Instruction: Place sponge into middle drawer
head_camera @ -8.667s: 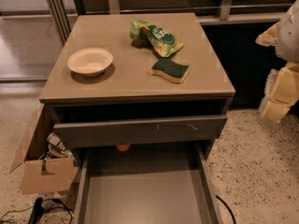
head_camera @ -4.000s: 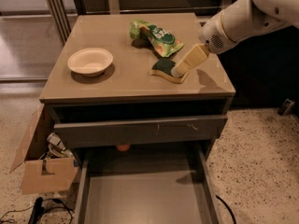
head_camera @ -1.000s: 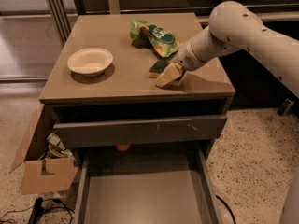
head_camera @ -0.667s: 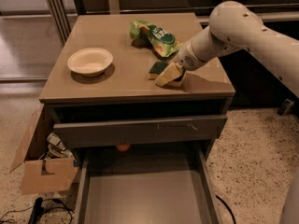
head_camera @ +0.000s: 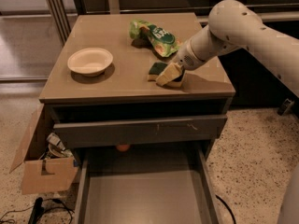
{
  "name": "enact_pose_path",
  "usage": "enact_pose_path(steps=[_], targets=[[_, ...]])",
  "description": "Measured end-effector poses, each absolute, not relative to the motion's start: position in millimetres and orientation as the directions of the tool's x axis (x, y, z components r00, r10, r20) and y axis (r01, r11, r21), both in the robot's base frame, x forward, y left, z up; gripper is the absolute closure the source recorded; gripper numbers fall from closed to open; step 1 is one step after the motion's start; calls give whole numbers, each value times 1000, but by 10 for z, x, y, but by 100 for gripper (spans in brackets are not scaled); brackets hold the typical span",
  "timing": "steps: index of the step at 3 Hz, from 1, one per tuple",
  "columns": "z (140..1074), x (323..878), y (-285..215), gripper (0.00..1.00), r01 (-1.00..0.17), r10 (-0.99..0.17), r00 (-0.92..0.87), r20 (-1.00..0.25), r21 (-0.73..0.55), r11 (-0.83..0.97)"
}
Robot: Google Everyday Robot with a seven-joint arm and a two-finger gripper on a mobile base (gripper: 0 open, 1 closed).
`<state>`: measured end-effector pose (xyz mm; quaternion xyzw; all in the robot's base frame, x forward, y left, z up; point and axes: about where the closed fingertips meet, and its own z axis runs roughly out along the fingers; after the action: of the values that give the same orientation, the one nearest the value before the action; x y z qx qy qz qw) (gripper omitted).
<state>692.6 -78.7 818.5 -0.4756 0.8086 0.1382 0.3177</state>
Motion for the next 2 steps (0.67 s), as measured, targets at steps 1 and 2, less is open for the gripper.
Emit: enact_pose_path(steps=[1, 2], targets=[[8329, 6879, -932, 100, -843, -670, -353, -653, -88, 530], [8547, 6695, -1090, 100, -828, -648, -344, -680, -105, 550]])
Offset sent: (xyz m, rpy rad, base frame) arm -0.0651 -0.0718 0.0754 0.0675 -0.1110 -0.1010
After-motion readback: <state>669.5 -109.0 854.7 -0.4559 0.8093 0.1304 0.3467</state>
